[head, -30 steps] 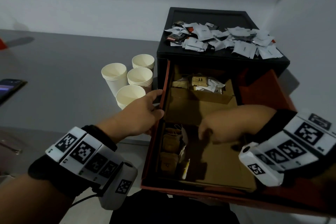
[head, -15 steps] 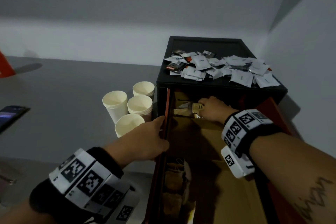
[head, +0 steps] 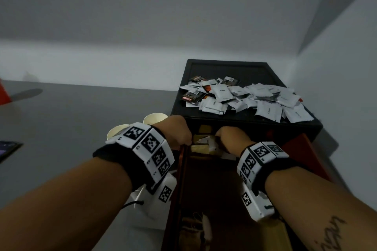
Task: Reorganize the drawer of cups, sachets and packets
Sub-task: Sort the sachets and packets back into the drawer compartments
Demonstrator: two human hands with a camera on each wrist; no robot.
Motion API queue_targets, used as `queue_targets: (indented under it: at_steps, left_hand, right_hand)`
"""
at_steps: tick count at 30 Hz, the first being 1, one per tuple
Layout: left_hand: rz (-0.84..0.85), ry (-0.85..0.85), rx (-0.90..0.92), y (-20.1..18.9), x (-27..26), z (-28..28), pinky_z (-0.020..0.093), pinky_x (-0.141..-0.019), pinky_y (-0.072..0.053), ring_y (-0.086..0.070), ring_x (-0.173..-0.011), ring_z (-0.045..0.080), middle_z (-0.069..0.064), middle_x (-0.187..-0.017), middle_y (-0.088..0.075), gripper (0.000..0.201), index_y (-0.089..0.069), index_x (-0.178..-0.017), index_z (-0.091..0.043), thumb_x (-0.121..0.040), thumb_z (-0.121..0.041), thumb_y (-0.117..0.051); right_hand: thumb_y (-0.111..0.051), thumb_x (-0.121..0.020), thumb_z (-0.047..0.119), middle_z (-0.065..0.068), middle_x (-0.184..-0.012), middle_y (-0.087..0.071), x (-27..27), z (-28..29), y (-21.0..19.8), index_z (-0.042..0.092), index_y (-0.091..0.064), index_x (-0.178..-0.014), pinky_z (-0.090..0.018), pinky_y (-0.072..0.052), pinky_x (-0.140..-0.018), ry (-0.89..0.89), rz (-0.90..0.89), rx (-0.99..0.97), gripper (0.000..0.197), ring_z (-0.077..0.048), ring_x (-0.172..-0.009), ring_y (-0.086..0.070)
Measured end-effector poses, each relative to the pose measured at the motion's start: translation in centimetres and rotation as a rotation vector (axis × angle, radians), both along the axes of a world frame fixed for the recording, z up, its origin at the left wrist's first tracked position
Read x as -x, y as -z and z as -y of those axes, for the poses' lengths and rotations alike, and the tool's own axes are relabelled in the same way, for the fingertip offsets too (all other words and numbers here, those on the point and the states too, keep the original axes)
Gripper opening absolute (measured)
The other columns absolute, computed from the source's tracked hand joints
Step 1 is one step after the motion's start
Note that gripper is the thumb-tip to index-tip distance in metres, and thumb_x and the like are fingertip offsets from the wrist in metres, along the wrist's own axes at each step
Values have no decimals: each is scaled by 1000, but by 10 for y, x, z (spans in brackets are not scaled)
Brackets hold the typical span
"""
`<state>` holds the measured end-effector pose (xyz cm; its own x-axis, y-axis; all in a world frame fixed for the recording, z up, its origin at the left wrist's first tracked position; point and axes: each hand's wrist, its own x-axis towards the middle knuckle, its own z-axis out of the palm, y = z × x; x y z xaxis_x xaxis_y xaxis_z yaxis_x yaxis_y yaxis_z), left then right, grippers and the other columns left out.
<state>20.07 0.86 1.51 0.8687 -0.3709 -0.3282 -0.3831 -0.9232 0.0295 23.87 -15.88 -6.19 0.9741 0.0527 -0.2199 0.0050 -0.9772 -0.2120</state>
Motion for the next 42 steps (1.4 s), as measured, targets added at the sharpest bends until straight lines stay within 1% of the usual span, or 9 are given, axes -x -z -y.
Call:
queue_targets:
  at_steps: [2,8,14,20,23,26,28,36,42]
  left_hand:
    - [-9,53,-128,-1,4,4,12,-47,-42,-53,-63,9,14,-117,-64,29,-60,-118,-1,-90,-10,-54]
    - [-123,-184,97,2,-2,6,30,-87,-44,-56,-109,26,11,-117,-62,30,-60,-118,-2,-96,-18,-48]
    - [164,-181,437,3,10,9,22,-64,-39,-57,-93,19,4,-107,-60,36,-55,-111,-10,-84,-32,-64]
    - [-176,-310,1120,-2,16,9,14,-52,-49,-61,-56,5,0,-68,-65,13,-59,-80,-18,-84,-9,-66]
    - [-172,-428,1232,2,17,-2,14,-46,-46,-61,-54,7,2,-67,-66,14,-58,-82,-16,-84,-5,-65]
    - [-229,-496,1299,3,25,-10,13,-42,-42,-59,-51,4,-1,-61,-65,10,-62,-87,-13,-82,-9,-69]
    - [-260,-510,1347,1,31,-13,12,-42,-41,-55,-46,1,-5,-55,-63,8,-62,-83,-12,-81,-13,-70]
    - [-330,-643,1642,0,45,-12,13,-46,-45,-60,-54,4,-1,-63,-65,17,-57,-71,-14,-87,-10,-62]
    - [-197,-806,1903,6,46,-14,12,-41,-45,-65,-50,9,7,-64,-65,18,-49,-78,-9,-86,6,-56]
  right_hand:
    - [-48,-90,4,-15,-109,-65,2,3,0,4,-69,-105,-33,-47,-89,-40,-4,-30,26,-30,-101,-61]
    - [-46,-95,12,-10,-104,-67,20,16,-10,11,-70,-104,-35,-48,-90,-41,21,-240,26,-25,-99,-61]
    - [-56,-92,17,-3,-80,-64,51,13,-41,16,-61,-84,-29,-54,-67,28,267,-682,10,-15,-71,-63]
    - [-47,-96,30,-5,-76,-64,57,-7,-58,8,-59,-92,-20,-50,-51,116,129,-1354,25,-9,-56,-62]
    - [-38,-100,31,-8,-81,-65,47,-11,-42,8,-61,-89,-27,-49,-66,221,-39,-1141,35,-18,-70,-63]
    - [-42,-98,31,-13,-131,-50,30,-16,-16,12,-52,-128,-34,-39,-98,21,-102,-230,37,-29,-119,-49]
    - [-44,-96,38,-10,-147,-32,25,-22,-7,18,-38,-141,-37,-30,-106,-65,-115,48,49,-33,-134,-33]
    - [-46,-96,15,-11,-124,-55,21,-27,-8,6,-57,-123,-26,-39,-91,-160,-81,-110,30,-24,-115,-51]
    - [-54,-92,7,2,-76,-59,31,-16,-27,20,-55,-76,-20,-42,-56,29,6,-821,20,-14,-73,-55]
